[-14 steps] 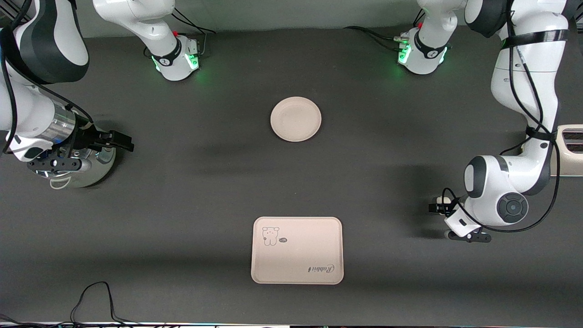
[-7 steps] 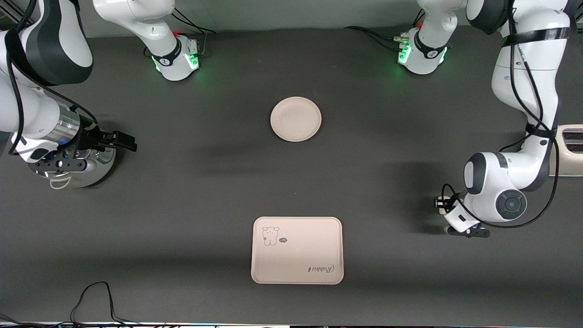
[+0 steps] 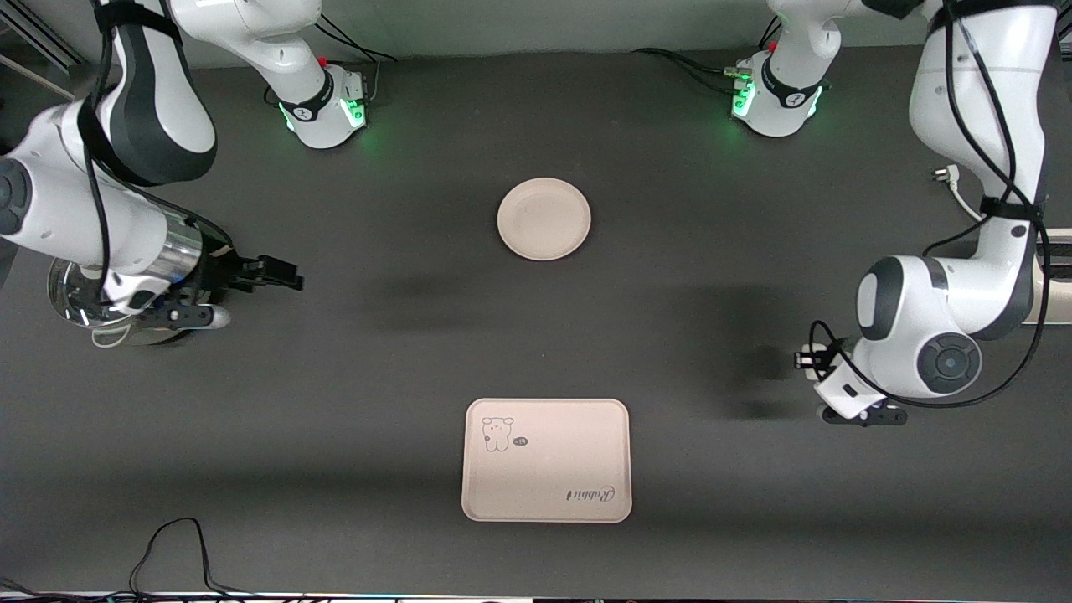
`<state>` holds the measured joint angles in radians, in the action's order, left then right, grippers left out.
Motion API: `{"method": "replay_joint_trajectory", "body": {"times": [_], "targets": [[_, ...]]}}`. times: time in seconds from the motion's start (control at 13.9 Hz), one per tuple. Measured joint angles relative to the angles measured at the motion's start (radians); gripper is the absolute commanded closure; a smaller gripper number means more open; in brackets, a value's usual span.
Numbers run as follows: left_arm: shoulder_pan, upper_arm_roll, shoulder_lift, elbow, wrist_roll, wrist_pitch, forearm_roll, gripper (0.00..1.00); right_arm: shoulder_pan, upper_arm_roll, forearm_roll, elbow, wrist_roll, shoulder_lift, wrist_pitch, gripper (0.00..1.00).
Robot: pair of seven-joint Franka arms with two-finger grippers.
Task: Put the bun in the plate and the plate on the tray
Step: 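Carry the bun over the plate while the right gripper reaches forward, then lower the bun onto the plate and open the left gripper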
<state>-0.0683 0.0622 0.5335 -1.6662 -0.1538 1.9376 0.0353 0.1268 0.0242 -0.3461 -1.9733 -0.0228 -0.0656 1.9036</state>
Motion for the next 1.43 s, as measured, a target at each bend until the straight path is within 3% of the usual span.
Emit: {"method": "replay_joint_trajectory", "body": {"times": [0.22, 0.43, 0.65, 1.08, 1.43], "targets": [[-0.146, 0.024, -0.098, -0.002, -0.240, -0.123, -0.012, 0.71, 0.000, 0.003, -0.269, -0.054, 0.114, -0.041, 0.035, 0.00], [-0.252, 0.102, -0.142, -0.012, -0.479, -0.143, -0.036, 0.71, 0.023, 0.001, -0.422, -0.132, 0.189, -0.063, 0.132, 0.00], [-0.272, 0.234, -0.138, -0.032, -0.693, -0.122, -0.044, 0.69, 0.048, -0.002, -0.559, -0.203, 0.339, -0.101, 0.164, 0.00], [-0.287, 0.413, -0.132, -0.156, -0.917, 0.077, -0.047, 0.68, 0.045, 0.000, -0.696, -0.228, 0.527, -0.204, 0.156, 0.00], [-0.395, 0.424, -0.093, -0.294, -1.023, 0.336, -0.046, 0.67, 0.044, 0.003, -0.928, -0.260, 0.772, -0.332, 0.127, 0.00]]}}
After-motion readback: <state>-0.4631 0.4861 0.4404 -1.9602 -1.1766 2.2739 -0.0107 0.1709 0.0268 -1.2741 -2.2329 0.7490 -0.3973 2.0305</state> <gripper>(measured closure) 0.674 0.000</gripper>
